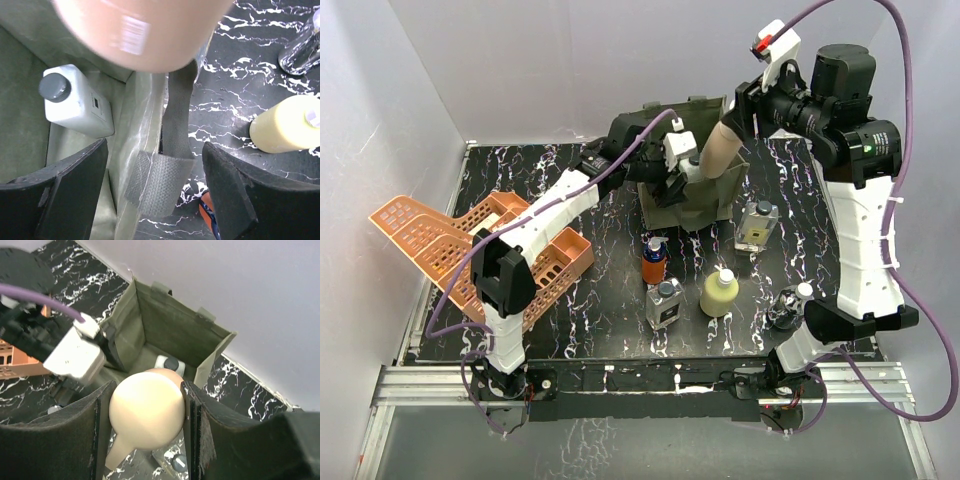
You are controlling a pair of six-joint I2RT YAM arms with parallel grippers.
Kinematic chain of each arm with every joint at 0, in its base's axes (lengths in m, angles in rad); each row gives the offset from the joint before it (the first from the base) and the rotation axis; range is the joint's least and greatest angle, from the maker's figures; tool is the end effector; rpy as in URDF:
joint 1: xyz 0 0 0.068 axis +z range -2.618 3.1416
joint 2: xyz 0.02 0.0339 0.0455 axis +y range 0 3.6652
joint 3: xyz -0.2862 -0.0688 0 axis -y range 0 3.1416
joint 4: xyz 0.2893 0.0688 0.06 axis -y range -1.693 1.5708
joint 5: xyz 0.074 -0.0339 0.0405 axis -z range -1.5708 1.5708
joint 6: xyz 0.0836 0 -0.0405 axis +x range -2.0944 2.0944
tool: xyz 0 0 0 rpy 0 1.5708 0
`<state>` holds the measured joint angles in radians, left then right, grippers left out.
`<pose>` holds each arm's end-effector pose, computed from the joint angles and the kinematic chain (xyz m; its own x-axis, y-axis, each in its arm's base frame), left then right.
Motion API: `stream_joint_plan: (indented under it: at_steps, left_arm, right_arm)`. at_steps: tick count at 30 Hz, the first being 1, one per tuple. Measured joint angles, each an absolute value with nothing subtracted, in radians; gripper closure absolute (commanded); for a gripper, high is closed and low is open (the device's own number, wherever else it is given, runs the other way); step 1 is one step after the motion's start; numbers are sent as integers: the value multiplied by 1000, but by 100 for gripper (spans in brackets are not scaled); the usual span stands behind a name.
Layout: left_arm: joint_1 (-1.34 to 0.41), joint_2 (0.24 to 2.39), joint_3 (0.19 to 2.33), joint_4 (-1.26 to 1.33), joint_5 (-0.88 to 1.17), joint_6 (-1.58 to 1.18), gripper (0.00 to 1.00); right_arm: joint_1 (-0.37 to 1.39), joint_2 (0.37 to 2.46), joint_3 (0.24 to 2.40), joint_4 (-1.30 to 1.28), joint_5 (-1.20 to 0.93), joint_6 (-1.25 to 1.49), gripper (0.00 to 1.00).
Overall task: Place the personal care products into the canvas bag
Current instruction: Place the care product in the canvas bag.
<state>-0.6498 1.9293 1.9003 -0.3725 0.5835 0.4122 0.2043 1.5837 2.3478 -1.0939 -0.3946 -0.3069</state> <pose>0.4050 -0.3656 0.3769 0.0790 0.3599 -0.9296 0.9572 0.2330 0.1715 0.3206 0.0993 0.5942 -0.1381 -0.3134 -0.9395 -0.6139 0.7715 -0.1671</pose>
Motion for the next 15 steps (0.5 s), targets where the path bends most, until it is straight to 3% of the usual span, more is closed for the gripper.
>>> stream_joint_plan:
  at_steps: [12,15]
  left_arm:
    - [-668,1929,1860,-387,622,462,81]
    - [-668,1923,1843,-393,641,508,87]
  right_arm:
    - [215,1601,2339,-957,-353,-260,92]
    - [215,1630,2334,-917,-343,-239,92]
